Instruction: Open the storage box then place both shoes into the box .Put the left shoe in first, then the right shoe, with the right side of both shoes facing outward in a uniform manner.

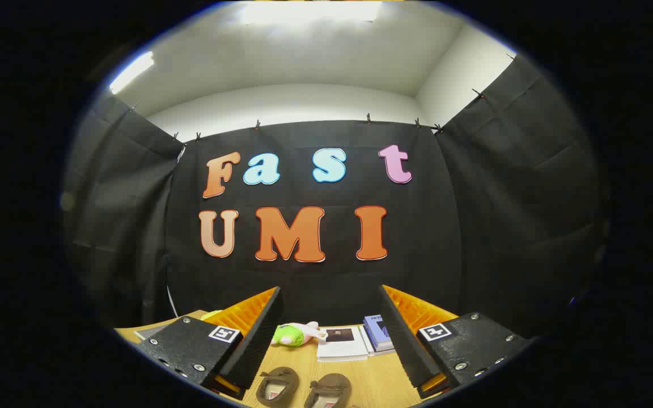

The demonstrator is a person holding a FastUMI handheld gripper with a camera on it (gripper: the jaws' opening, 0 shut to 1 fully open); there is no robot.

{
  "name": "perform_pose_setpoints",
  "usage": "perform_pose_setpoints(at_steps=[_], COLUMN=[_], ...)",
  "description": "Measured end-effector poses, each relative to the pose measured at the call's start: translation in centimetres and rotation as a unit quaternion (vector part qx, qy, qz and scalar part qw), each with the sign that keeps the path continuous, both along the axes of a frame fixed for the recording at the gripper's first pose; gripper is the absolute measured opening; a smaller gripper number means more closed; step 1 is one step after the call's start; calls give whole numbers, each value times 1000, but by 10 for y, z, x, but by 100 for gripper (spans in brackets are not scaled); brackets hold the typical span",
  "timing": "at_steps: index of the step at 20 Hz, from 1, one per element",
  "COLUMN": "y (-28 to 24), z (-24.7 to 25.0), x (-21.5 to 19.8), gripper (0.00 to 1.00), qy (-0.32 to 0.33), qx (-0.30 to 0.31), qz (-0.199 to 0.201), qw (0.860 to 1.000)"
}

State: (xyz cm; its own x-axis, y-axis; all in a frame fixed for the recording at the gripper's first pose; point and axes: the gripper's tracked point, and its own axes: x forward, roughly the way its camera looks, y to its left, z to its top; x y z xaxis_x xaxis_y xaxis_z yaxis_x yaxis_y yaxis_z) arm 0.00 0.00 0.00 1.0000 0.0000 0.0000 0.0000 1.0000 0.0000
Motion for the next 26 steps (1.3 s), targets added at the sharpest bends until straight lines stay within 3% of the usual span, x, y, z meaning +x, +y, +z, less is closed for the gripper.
perform_pose_setpoints(at_steps=[17, 26], y=[33, 105], z=[0, -44], x=[3, 10], gripper=[99, 97], qy=[4, 87], qx=[50, 135], qz=[46, 160], qw=[998, 974])
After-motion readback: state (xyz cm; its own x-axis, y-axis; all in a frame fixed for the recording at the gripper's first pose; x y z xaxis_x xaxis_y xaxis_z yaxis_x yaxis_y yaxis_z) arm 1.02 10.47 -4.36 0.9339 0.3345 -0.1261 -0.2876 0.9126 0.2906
